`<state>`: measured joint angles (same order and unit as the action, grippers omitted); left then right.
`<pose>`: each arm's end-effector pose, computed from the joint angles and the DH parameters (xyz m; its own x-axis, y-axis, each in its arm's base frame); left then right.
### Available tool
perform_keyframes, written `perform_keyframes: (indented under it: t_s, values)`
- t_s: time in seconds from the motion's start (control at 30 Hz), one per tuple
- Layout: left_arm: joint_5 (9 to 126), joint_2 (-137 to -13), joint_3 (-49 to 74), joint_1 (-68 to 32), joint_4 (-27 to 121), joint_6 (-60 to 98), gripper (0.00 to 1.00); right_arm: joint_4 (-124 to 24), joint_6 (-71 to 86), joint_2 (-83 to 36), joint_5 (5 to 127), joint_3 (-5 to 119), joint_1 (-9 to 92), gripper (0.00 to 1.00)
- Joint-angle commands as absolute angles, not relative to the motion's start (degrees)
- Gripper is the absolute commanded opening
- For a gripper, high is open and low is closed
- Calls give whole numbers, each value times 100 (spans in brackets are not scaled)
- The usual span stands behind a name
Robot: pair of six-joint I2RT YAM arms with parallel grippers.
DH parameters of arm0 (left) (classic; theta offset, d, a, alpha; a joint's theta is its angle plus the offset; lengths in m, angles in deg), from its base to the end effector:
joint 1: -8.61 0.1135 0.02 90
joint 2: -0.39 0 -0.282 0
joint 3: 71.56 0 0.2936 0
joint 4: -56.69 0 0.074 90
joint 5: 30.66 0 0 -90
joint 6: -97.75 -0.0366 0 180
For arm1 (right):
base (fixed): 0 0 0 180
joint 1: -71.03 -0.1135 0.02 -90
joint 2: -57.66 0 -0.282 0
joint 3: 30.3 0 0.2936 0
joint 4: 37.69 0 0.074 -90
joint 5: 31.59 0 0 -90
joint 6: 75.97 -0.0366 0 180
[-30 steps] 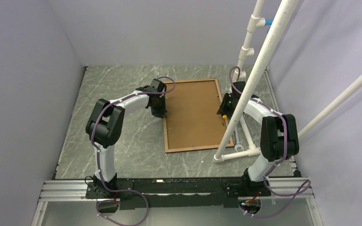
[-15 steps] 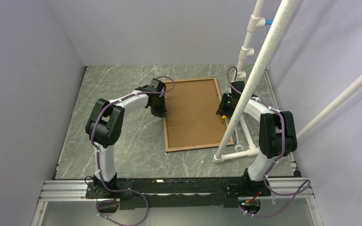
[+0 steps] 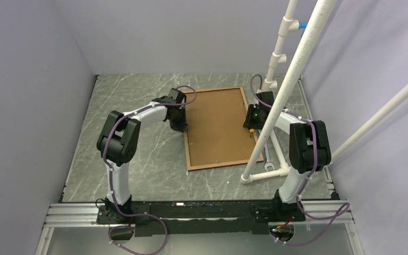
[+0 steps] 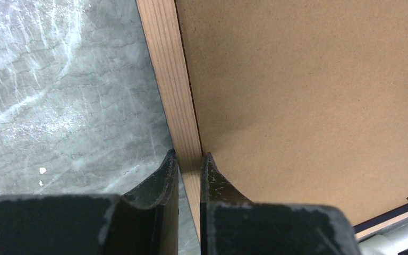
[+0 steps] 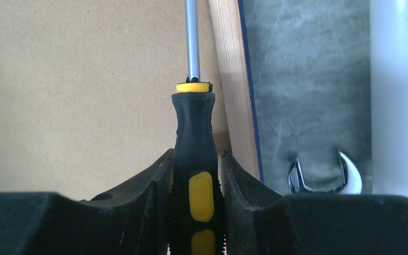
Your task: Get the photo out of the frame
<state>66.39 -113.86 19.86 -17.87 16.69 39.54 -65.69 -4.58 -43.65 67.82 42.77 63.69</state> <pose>0.4069 -0.2077 0.1586 -0.9364 -0.1176 -0.3306 -0.0007 0.9428 -0.3334 0.3911 0.0564 0.1596 -0.8504 0.2079 -0.4833 0.0583 0.9502 0.3062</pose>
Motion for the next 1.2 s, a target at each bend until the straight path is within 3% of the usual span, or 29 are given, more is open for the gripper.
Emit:
perform_keyframes:
  t_s: [0.0,0.23,0.7,1.17]
  values:
    - [7034,-11515,2135,-1852,1732,3429,0,-6072,110,-4659,6481,4707,6114,0]
    - [7033,-11514,2152,-1847,1735,3400,0,-6192,312,-4796,6453,4947,5899,0]
    - [6969,-11485,2214,-1846,1639,3591,0,-6962,-360,-3690,5669,5221,6076,0]
    - [7096,-11477,2232,-1766,1613,3794,0,-6975,-486,-3608,6555,4768,6077,0]
